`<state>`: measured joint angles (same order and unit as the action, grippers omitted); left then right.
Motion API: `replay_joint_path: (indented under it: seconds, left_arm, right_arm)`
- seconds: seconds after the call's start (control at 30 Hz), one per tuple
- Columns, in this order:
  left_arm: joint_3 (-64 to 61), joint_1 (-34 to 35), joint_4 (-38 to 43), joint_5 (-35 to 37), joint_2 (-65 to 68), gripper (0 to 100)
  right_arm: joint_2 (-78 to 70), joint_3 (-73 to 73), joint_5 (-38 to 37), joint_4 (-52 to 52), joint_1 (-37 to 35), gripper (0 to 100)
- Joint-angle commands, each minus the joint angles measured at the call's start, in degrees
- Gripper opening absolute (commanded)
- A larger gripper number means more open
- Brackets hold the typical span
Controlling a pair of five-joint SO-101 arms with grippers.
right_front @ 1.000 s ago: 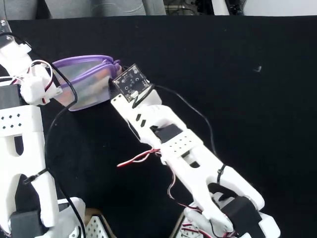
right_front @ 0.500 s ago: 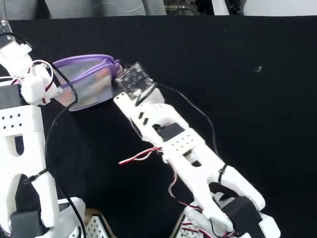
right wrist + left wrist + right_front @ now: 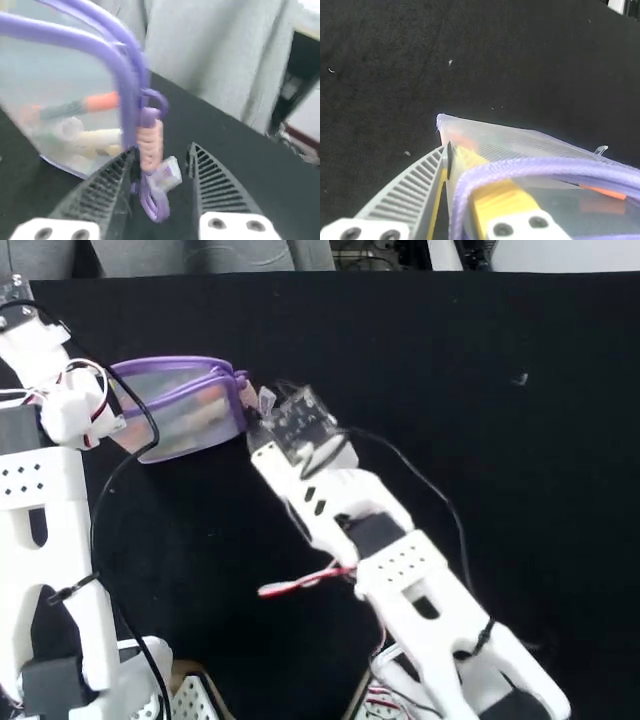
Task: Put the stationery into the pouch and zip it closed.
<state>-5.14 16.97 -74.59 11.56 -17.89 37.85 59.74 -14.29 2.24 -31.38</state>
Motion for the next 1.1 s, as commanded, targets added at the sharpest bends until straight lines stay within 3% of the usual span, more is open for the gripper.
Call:
replay_joint_path:
  seconds: [0.0, 0.6, 1.07]
  left_arm:
    - [1.45, 1.45, -0.7, -2.64, 1.05, 3]
    - [1.27, 0.75, -0.97, -12.31, 1.05, 3]
    - [1.27, -1.54, -0.97, -14.77, 1.05, 3]
  right_arm:
    - [2.86, 0.13, -2.64, 0.0, -2.37, 16.0]
    - [-4.7, -2.07, -2.99, -2.11, -2.29, 16.0]
    - [-4.88, -1.63, -3.08, -5.19, -2.29, 15.9]
